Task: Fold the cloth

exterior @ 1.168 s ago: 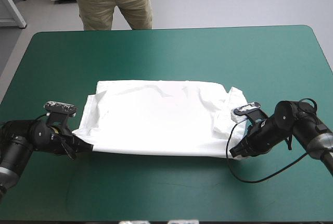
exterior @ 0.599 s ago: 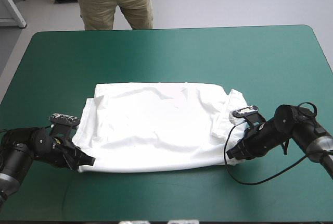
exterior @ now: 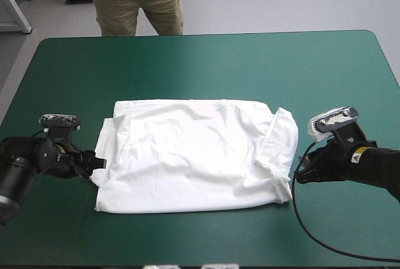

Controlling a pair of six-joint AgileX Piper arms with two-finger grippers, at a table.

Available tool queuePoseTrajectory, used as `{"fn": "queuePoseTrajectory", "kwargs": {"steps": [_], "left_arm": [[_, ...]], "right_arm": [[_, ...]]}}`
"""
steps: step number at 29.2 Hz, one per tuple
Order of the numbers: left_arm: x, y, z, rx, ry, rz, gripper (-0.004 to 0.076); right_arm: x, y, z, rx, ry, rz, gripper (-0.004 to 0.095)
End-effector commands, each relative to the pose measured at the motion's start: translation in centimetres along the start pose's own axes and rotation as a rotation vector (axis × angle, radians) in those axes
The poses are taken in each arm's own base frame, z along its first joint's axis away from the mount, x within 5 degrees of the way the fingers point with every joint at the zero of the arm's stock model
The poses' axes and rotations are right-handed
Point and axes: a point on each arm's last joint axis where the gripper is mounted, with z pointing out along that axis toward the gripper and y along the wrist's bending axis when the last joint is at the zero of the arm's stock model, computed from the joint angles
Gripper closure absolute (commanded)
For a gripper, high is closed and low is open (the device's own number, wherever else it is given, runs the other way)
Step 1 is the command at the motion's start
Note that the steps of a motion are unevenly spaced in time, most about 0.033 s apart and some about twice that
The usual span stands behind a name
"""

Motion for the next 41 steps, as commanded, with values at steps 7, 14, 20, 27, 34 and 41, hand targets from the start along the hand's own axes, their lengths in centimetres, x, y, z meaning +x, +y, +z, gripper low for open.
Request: {"fn": "queuePoseTrajectory", "kwargs": {"steps": [7,14,20,27,34,41], "left_arm": [[-5.3,0.9,5.2,-0.021,0.008,-0.094,0.0248],[-6.0,3.0,9.6,0.022,0.103,-0.170,0.0248],[-6.1,2.2,11.8,0.081,0.148,-0.153,0.0248],[-5.6,1.6,12.5,0.141,0.218,-0.119,0.0464],[-5.6,1.4,12.5,0.166,0.215,-0.079,0.0733],[-6.9,1.6,9.8,0.163,0.153,-0.068,0.0733]], "right_arm": [[-0.9,0.4,-2.1,-0.006,-0.098,-0.001,0.0469],[-0.7,0.5,-2.1,-0.012,-0.073,-0.001,0.0517],[-0.9,0.7,-2.1,-0.034,-0.092,0.012,0.0535],[-0.9,0.7,-2.1,-0.039,-0.099,0.015,0.0534],[-1.1,0.8,-2.2,-0.048,-0.114,0.022,0.0534],[-1.1,0.9,-2.2,-0.052,-0.115,0.024,0.0534]]}}
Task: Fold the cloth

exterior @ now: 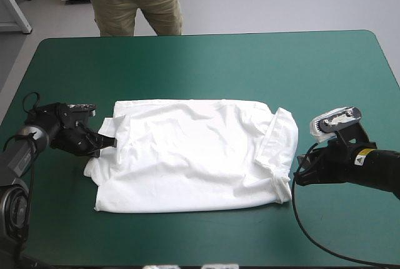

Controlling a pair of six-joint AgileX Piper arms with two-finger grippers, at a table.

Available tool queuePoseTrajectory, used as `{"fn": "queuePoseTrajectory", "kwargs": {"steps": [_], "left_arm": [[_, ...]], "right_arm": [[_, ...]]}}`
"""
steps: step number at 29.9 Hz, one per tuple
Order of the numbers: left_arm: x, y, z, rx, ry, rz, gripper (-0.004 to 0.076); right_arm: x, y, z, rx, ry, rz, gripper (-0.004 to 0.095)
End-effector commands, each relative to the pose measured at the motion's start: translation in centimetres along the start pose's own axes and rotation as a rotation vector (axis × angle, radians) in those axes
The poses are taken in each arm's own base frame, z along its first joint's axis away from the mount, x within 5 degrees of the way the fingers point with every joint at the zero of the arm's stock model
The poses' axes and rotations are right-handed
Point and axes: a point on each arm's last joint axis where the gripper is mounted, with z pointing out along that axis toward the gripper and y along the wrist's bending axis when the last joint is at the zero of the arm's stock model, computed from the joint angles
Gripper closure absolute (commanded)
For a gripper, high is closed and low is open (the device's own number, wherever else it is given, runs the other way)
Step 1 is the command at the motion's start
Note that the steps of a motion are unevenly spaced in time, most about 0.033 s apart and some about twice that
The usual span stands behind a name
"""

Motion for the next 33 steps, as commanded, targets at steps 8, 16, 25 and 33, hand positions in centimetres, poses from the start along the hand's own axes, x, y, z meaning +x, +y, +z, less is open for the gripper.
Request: {"fn": "queuePoseTrajectory", "kwargs": {"steps": [8,16,25,33], "left_arm": [[-0.8,-3.5,-8.2,0.069,-0.096,0.098,0.0733],[0.2,-10.8,-6.8,0.132,0.008,0.344,0.0733],[-0.3,-14.7,-2.2,0.139,0.072,0.439,0.0732],[-0.7,-14.4,-1.0,0.104,0.095,0.466,0.0349]], "right_arm": [[-1.0,0.3,-1.0,-0.013,-0.089,0.006,0.0536],[-0.8,0.5,-1.1,-0.032,-0.064,0.008,0.0556],[-0.7,0.5,-1.1,-0.034,-0.055,0.006,0.0553],[-1.2,0.2,-1.1,0.004,-0.111,0.004,0.0410]]}}
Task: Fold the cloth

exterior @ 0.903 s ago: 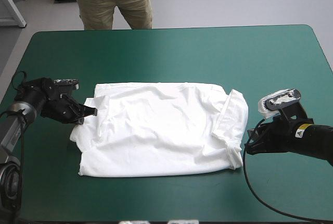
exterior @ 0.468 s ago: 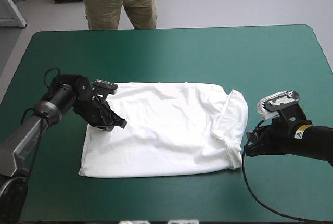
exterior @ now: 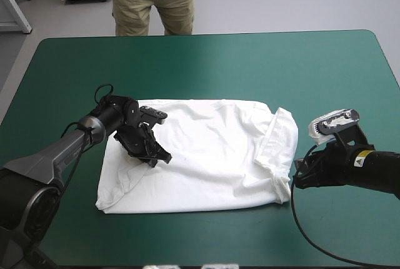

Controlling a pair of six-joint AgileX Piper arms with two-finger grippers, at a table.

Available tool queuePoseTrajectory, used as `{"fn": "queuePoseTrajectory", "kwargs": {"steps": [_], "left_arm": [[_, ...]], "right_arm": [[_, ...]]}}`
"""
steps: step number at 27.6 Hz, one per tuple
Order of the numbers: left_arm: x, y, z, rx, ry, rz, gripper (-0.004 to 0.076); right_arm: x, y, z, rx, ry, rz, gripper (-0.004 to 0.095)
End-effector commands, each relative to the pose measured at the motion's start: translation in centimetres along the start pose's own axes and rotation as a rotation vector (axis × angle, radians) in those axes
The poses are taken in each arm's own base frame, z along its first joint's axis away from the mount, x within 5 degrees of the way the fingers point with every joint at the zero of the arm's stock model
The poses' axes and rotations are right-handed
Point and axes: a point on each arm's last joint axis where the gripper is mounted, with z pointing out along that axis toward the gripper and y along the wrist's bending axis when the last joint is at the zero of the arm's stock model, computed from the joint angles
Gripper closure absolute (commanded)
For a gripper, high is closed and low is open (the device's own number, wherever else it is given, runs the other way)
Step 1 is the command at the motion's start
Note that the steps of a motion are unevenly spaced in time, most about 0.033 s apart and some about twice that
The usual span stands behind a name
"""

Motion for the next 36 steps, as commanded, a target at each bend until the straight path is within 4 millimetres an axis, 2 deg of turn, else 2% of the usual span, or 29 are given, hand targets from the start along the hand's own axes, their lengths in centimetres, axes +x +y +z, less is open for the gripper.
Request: {"fn": "queuePoseTrajectory", "kwargs": {"steps": [1,2,6,11,15,20,24,30,32,36], "left_arm": [[-0.2,-0.2,-2.5,-0.027,-0.090,0.011,0.0300],[-0.2,-0.3,-3.2,-0.032,-0.117,0.004,0.0274],[0.3,-0.9,-8.1,-0.073,-0.274,0.021,0.0279],[2.4,-1.7,-14.2,-0.133,-0.431,0.030,0.0280],[4.8,-1.9,-17.0,-0.192,-0.478,0.020,0.0280],[7.2,-2.0,-18.8,-0.253,-0.483,0.014,0.0280],[8.2,-1.9,-19.3,-0.284,-0.474,-0.005,0.0281],[8.6,-1.7,-19.3,-0.296,-0.438,-0.008,0.0283],[8.6,-1.8,-19.2,-0.295,-0.437,-0.008,0.0283],[8.4,-1.7,-19.2,-0.296,-0.446,-0.009,0.0283]], "right_arm": [[-1.5,-0.3,-1.1,0.054,-0.150,0.011,0.0410],[-1.7,-0.6,-1.2,0.087,-0.172,0.027,0.0410],[-2.1,-2.0,-0.5,0.207,-0.157,0.070,0.0411],[-2.9,-3.0,2.4,0.214,-0.058,0.033,0.0412],[-3.9,-3.8,5.0,0.208,-0.036,0.047,0.0412],[-4.8,-5.2,9.8,0.193,0.039,0.075,0.0412],[-5.2,-6.3,13.5,0.197,0.068,0.082,0.0412],[-5.0,-8.9,16.9,0.215,0.087,0.156,0.0412],[-4.5,-10.0,18.2,0.203,0.122,0.182,0.0430],[-3.7,-10.4,20.5,0.141,0.180,0.188,0.0566]]}}
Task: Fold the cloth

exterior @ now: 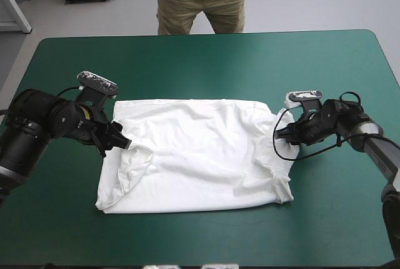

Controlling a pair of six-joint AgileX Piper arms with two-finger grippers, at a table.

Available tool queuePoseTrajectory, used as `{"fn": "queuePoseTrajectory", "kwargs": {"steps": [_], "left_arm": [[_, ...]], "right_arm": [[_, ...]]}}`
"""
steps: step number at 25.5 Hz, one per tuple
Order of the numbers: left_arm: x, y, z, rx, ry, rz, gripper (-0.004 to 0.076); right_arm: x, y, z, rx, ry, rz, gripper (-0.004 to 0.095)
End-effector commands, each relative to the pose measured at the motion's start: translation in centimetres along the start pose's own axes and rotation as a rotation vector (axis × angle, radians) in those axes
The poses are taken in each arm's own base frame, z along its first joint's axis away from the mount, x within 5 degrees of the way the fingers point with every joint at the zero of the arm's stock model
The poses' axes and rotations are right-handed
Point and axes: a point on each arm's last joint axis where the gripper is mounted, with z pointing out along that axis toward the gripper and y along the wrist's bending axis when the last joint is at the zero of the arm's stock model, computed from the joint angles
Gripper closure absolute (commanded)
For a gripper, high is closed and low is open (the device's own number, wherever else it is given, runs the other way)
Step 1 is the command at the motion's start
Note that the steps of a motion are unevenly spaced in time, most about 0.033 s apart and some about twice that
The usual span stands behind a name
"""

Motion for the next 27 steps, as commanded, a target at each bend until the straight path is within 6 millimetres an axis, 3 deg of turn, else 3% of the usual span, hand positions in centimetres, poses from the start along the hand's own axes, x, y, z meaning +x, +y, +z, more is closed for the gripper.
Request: {"fn": "queuePoseTrajectory", "kwargs": {"steps": [1,4,5,6,14,19,23,27], "left_arm": [[-0.2,0.2,-1.6,-0.017,-0.065,-0.014,0.0283],[-0.1,0.2,-1.6,-0.018,-0.061,-0.013,0.0283],[-0.1,0.3,-1.6,-0.027,-0.055,-0.012,0.0283],[0.0,0.4,-1.6,-0.032,-0.049,-0.011,0.0283],[0.2,0.4,-1.6,-0.041,-0.025,-0.008,0.0283],[0.2,0.6,-1.6,-0.059,-0.021,-0.002,0.0283],[0.3,0.6,-1.6,-0.059,-0.020,-0.013,0.0283],[0.3,0.6,-1.6,-0.058,-0.012,-0.014,0.0283]], "right_arm": [[-1.2,0.2,-0.7,-0.042,-0.078,-0.011,0.0622],[-1.2,0.2,-0.7,-0.041,-0.076,-0.021,0.0768],[-1.2,0.1,-1.1,-0.030,-0.080,-0.039,0.0900],[-1.2,0.1,-1.3,-0.022,-0.083,-0.045,0.0924],[-1.7,1.3,-7.5,-0.014,-0.217,-0.082,0.0921],[-2.9,4.7,-9.2,-0.132,-0.240,-0.167,0.0921],[-3.4,7.0,-8.4,-0.178,-0.230,-0.217,0.0921],[-3.2,8.8,-5.2,-0.213,-0.127,-0.248,0.0921]]}}
